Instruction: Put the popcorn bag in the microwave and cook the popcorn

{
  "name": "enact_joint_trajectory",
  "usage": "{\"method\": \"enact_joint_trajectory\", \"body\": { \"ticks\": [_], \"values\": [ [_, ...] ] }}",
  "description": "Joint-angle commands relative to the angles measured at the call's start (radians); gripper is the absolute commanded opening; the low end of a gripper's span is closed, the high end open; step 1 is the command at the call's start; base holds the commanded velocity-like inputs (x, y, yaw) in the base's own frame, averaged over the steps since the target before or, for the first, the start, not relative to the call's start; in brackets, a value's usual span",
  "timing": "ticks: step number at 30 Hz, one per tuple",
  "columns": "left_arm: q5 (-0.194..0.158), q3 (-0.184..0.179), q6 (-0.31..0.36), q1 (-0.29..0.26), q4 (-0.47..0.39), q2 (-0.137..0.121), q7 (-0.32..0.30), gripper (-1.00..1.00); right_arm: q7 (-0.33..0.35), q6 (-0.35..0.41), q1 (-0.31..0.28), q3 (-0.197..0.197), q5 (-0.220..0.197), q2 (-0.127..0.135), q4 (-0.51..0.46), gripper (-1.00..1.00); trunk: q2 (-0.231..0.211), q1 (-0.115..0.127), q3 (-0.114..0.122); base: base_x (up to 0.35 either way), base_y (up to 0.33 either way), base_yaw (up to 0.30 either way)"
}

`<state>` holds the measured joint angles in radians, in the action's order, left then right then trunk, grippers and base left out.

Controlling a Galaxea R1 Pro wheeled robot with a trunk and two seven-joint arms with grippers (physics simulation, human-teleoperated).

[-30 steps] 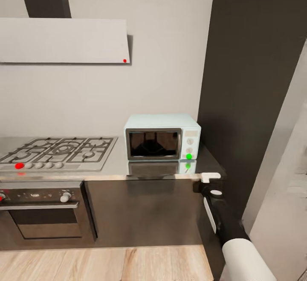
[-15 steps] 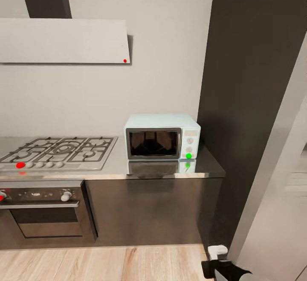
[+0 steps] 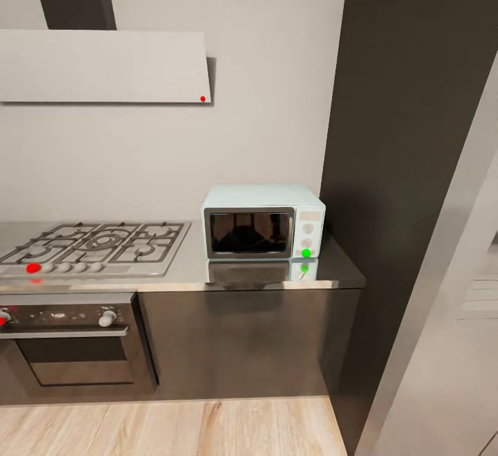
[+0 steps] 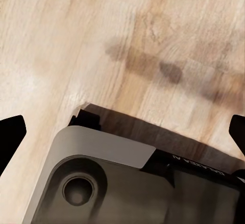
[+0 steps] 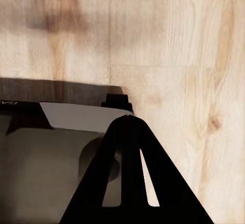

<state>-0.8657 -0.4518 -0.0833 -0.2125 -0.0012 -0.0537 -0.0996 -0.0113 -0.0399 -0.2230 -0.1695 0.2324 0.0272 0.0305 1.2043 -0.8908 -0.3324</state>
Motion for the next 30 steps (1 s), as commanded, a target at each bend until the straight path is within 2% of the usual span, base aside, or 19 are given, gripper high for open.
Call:
{"method": "enact_joint_trajectory", "body": {
  "ticks": [1,8,9,26,30],
  "values": [
    [-0.01,-0.008,-0.003,-0.001,0.001,0.0,-0.005,1.0,-0.001,-0.004,-0.001,-0.008,0.01,0.0,0.003,-1.0,0.001,0.0,-0.001,0.0,0.0,0.0],
    [-0.001,-0.012,0.003,-0.001,0.001,0.002,-0.005,1.0,0.002,-0.009,0.001,-0.008,0.011,0.001,0.003,-1.0,0.001,0.0,-0.001,0.0,0.0,0.0],
    [0.202,-0.013,-0.006,-0.001,-0.003,0.003,-0.003,1.0,0.001,-0.041,0.024,-0.007,0.023,-0.018,-0.006,-1.0,0.001,0.0,-0.001,0.0,0.0,0.0],
    [0.202,-0.013,-0.006,-0.001,-0.003,0.003,-0.003,1.0,-0.004,-0.044,0.024,-0.007,0.022,-0.019,-0.006,-1.0,0.001,0.0,-0.001,0.0,0.0,0.0],
    [0.202,-0.013,-0.006,-0.001,-0.003,0.003,-0.003,1.0,-0.01,-0.044,0.024,-0.009,0.015,-0.01,-0.005,-1.0,0.001,0.0,-0.001,0.0,0.0,0.0]
  ]
}}
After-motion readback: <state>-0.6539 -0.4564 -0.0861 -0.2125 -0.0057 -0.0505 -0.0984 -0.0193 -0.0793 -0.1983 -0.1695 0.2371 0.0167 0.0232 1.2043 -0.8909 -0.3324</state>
